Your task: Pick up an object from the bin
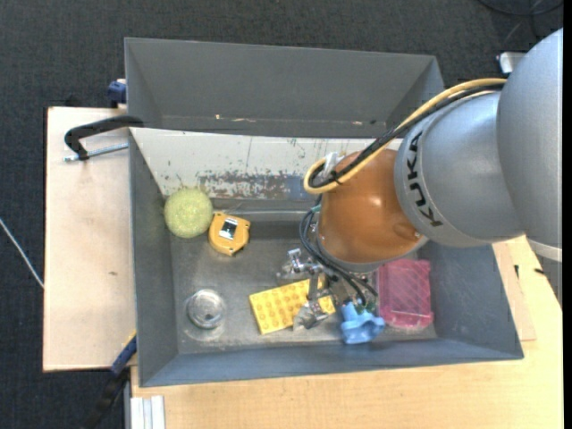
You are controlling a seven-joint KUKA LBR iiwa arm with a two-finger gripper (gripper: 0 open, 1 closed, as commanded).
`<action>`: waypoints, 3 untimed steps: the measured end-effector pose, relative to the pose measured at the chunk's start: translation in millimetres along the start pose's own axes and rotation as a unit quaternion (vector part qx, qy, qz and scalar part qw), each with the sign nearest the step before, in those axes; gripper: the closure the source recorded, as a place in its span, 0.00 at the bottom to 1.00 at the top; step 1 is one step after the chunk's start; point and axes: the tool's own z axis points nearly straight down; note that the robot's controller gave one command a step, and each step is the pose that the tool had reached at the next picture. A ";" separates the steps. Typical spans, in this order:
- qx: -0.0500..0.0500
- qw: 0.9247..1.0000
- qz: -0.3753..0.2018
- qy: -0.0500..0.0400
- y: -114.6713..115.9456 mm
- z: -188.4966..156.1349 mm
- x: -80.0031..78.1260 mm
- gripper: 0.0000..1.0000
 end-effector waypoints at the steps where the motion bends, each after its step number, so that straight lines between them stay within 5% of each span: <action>1: 0.000 1.000 0.000 0.000 0.0 0.0 0.0 1.00; 3: 0.000 1.000 0.000 0.000 0.0 0.0 0.0 1.00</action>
Offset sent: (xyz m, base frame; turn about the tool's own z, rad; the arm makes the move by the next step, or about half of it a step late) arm 0.0000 0.0000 0.0000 0.0000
